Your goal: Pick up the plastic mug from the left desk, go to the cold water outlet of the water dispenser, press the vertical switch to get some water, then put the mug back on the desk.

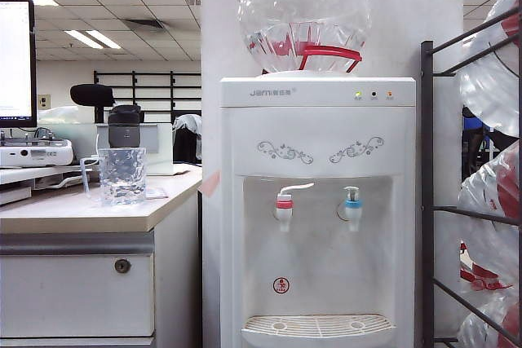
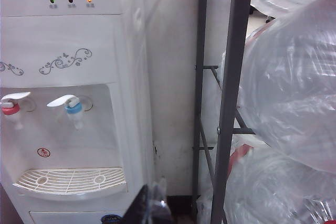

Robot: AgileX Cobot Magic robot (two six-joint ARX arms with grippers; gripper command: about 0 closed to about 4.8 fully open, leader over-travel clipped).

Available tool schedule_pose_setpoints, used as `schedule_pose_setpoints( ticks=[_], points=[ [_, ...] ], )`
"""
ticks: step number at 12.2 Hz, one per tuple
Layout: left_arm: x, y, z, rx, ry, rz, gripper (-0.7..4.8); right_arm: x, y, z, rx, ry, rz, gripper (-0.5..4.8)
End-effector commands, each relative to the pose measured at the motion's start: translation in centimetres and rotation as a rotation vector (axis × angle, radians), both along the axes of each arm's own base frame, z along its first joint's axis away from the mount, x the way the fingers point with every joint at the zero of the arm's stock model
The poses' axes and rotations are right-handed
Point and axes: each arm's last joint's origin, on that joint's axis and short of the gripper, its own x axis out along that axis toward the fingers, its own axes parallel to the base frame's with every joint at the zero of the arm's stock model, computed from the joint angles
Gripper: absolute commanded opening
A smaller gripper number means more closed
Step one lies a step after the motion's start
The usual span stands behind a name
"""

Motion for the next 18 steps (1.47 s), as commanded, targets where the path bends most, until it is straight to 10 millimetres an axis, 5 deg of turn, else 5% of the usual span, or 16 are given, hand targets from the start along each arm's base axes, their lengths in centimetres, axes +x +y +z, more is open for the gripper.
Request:
schedule_pose_setpoints(
  ticks=[1,6,10,12,15,18],
  points=[
    [0.0,0.0,0.2,0.002,-0.018,-0.005,-0.05,0.0,0.0,0.2,0.006,-0.019,0.004,-0.05],
    [-0.3,0.1,1.7,-0.074,-0.073,0.022,-0.05,-0.5,0.0,2.5,0.014,-0.075,0.003,-0.05],
    [-0.7,0.2,5.9,-0.072,-0.113,0.084,-0.05,-1.7,-0.1,8.9,0.018,-0.143,0.012,-0.05],
    [2.3,0.2,9.7,-0.071,-0.078,0.08,-0.06,0.6,0.8,15.9,0.011,-0.113,0.268,-0.05],
    [6.6,0.0,11.5,-0.12,-0.063,-0.011,-0.06,4.2,1.7,19.4,0.021,-0.037,0.5,-0.05],
    [11.6,-1.3,11.0,-0.141,0.014,-0.081,-0.05,6.3,3.8,20.1,0.02,0.013,0.459,-0.05]
  ],
)
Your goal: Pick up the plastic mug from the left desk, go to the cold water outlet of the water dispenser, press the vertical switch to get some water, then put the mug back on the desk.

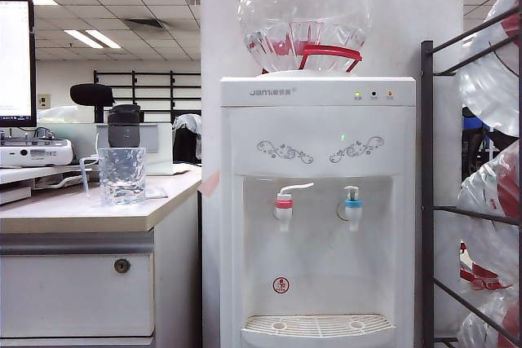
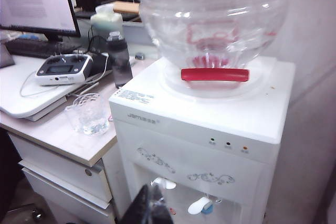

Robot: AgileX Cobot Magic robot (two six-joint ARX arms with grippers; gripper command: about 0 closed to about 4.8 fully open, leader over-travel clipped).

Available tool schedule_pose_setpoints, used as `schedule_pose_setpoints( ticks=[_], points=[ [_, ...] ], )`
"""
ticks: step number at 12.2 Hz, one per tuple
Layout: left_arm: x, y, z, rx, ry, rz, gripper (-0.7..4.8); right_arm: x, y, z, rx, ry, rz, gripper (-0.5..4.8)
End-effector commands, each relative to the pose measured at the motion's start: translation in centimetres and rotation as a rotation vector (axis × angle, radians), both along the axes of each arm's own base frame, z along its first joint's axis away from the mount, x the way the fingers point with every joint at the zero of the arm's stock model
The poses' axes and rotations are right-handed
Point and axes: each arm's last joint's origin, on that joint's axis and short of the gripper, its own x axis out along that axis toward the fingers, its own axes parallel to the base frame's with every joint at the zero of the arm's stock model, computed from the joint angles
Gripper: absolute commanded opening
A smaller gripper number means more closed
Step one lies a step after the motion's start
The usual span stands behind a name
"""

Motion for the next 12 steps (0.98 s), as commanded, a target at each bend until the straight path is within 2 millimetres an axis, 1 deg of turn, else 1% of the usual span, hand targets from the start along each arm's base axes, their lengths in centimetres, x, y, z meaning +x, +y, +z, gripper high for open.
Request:
schedule_pose_setpoints(
  ticks=[1,2,3,4,5,6,7,8,9,10,11,12],
  points=[
    [2.6,-1.4,-1.1,-0.001,0.011,-0.058,-0.06,0.4,2.2,-0.1,-0.013,0.01,0.01,-0.05],
    [3.9,-1.9,-2.0,0.012,0.007,-0.045,-0.06,0.6,3.3,-0.3,-0.016,0.019,0.065,-0.05],
    [7.2,-2.3,-4.2,0.031,0.072,-0.039,-0.06,0.5,5.2,-0.4,-0.017,0.009,0.166,-0.05],
    [9.8,-2.5,-5.4,0.038,0.115,0.005,0.49,0.8,5.5,-0.7,-0.023,0.019,0.165,-0.05],
    [11.7,-2.9,-6.0,0.036,0.134,-0.002,2.04,0.9,5.5,-0.7,-0.024,0.025,0.164,-0.05],
    [13.8,-3.1,-7.0,0.038,0.14,0.007,2.47,1.0,5.5,-0.8,0.171,0.154,0.137,-0.05],
    [14.6,-3.1,-7.6,0.04,0.133,0.031,2.47,1.0,5.5,-0.8,0.289,0.231,0.109,-0.05],
    [16.3,-3.2,-9.3,0.044,0.147,0.054,2.47,1.0,5.5,-0.8,0.297,0.237,0.112,-0.05],
    [17.6,-3.3,-10.4,0.048,0.168,0.068,2.47,1.0,5.5,-0.8,0.296,0.237,0.111,-0.05],
    [19.4,-3.4,-11.9,0.051,0.175,0.091,2.47,1.0,5.5,-0.9,0.292,0.249,0.113,-0.05],
    [19.8,-3.4,-12.5,0.055,0.177,0.115,2.47,1.0,5.5,-1.1,0.286,0.263,0.11,-0.05],
    [21.2,-3.5,-13.9,0.061,0.189,0.153,2.47,0.9,5.4,-1.4,0.266,0.289,0.107,-0.05]
  ],
)
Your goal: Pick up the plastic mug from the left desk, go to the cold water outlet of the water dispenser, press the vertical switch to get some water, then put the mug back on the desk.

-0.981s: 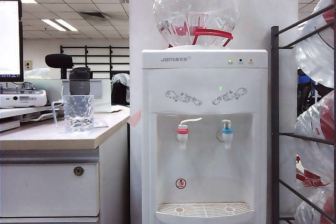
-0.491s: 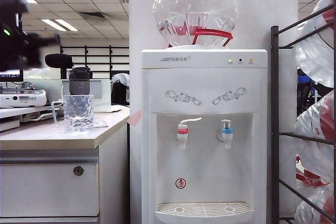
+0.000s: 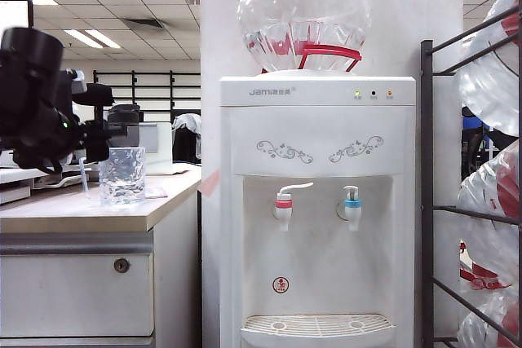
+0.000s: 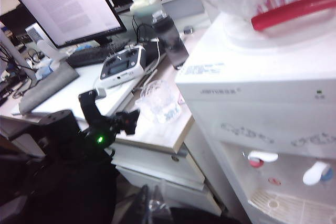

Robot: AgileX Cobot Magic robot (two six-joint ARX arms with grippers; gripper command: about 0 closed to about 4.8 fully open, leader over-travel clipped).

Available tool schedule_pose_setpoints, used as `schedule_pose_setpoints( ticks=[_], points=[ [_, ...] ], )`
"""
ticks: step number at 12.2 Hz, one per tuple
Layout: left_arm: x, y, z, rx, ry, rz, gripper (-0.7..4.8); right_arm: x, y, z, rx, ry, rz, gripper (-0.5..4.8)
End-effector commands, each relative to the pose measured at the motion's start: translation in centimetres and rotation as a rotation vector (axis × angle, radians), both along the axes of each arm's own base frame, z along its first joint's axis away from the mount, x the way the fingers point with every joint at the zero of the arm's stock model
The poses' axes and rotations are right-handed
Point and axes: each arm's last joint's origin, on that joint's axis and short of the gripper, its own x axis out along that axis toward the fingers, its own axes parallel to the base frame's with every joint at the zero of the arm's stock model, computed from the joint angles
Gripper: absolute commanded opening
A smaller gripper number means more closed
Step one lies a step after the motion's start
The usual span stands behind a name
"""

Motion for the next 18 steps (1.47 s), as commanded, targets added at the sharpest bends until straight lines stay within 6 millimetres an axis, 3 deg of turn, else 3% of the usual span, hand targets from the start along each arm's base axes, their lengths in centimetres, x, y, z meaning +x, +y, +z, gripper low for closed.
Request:
schedule_pose_setpoints(
  ticks=[1,3,8,13,14,15,18],
  points=[
    [2.4,-0.1,-1.7,0.013,-0.012,0.064,2.47,-0.2,0.0,-0.2,-0.074,-0.018,0.032,-0.05],
    [3.8,-0.2,-2.0,0.012,-0.027,0.065,2.47,-0.2,0.1,-0.2,-0.238,-0.147,0.081,-0.05],
    [4.5,1.0,-2.9,0.027,-0.027,0.161,2.47,-0.2,0.0,-0.3,-0.273,-0.162,0.087,-0.05],
    [7.3,0.7,-3.0,0.022,-0.067,0.146,2.38,-0.2,0.0,-0.6,-0.285,-0.134,0.092,-0.05],
    [7.4,0.7,-2.9,0.022,-0.07,0.146,0.53,-0.2,0.0,-0.6,-0.285,-0.134,0.091,-0.05],
    [7.4,0.5,-2.0,0.004,-0.09,0.069,-0.07,0.0,0.0,-0.6,-0.293,-0.134,0.055,-0.05],
    [6.0,0.1,5.0,-0.026,-0.13,-0.086,-0.07,0.0,-0.1,-0.4,-0.293,-0.149,0.016,-0.05]
  ],
)
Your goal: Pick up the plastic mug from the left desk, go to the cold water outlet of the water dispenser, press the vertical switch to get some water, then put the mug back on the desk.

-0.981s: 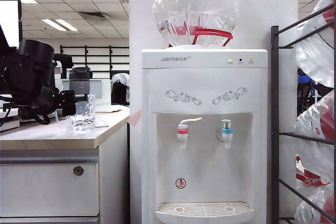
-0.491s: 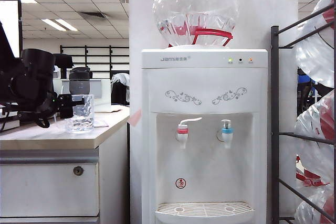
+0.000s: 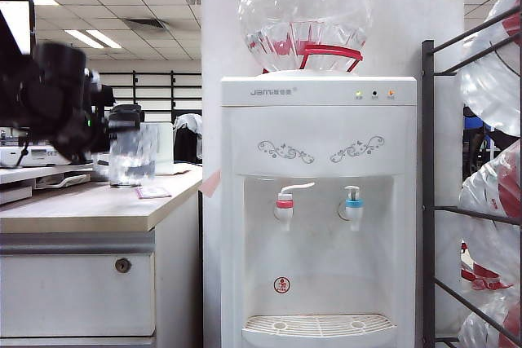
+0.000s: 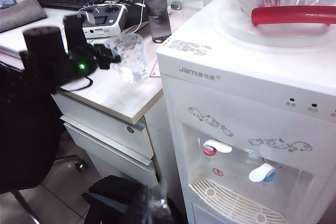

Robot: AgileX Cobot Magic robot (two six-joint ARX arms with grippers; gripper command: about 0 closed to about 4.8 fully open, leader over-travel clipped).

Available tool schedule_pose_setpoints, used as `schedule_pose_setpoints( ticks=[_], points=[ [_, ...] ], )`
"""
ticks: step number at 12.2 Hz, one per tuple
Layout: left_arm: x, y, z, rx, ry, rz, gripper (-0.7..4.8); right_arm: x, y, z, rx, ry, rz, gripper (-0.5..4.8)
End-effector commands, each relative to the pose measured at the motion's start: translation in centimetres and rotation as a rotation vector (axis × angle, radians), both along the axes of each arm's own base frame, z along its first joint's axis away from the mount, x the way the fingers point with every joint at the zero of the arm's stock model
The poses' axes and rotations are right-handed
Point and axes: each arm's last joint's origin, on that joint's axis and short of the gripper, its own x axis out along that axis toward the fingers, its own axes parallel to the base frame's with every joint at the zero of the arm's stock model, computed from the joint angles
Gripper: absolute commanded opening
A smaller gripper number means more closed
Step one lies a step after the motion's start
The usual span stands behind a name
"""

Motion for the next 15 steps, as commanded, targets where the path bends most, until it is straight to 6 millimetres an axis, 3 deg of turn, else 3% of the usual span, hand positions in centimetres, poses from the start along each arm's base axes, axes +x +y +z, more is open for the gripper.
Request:
schedule_pose_setpoints(
  ticks=[1,3,5,6,7,8,9,15],
  points=[
    [-2.5,-1.1,5.3,-0.026,-0.029,-0.184,-0.07,0.0,-0.1,0.7,0.023,-0.059,-0.019,-0.05],
    [-6.1,-2.7,5.9,-0.071,-0.024,-0.253,-0.07,-0.5,-0.4,1.3,-0.006,-0.131,-0.054,-0.05],
    [-8.3,-5.1,6.0,-0.071,-0.015,-0.32,-0.07,-0.8,-0.8,1.6,-0.006,-0.149,-0.11,-0.05],
    [-11.5,-12.1,6.0,-0.099,0.003,-0.491,-0.07,-1.7,-1.5,2.1,-0.021,-0.187,-0.154,-0.05],
    [-14.3,-17.1,5.7,-0.104,0.025,-0.531,-0.07,-2.5,-2.3,2.4,-0.024,-0.197,-0.216,-0.05],
    [-15.1,-18.5,5.6,-0.098,0.027,-0.537,-0.07,-2.7,-2.6,2.4,-0.027,-0.194,-0.229,-0.05],
    [-17.1,-21.9,3.9,-0.092,0.064,-0.561,-0.07,-3.7,-3.7,2.7,-0.022,-0.212,-0.277,-0.05],
    [-17.1,-24.1,-2.0,-0.111,0.139,-0.502,-0.07,-4.6,-4.2,2.6,-0.031,-0.196,-0.282,-0.05]
  ],
)
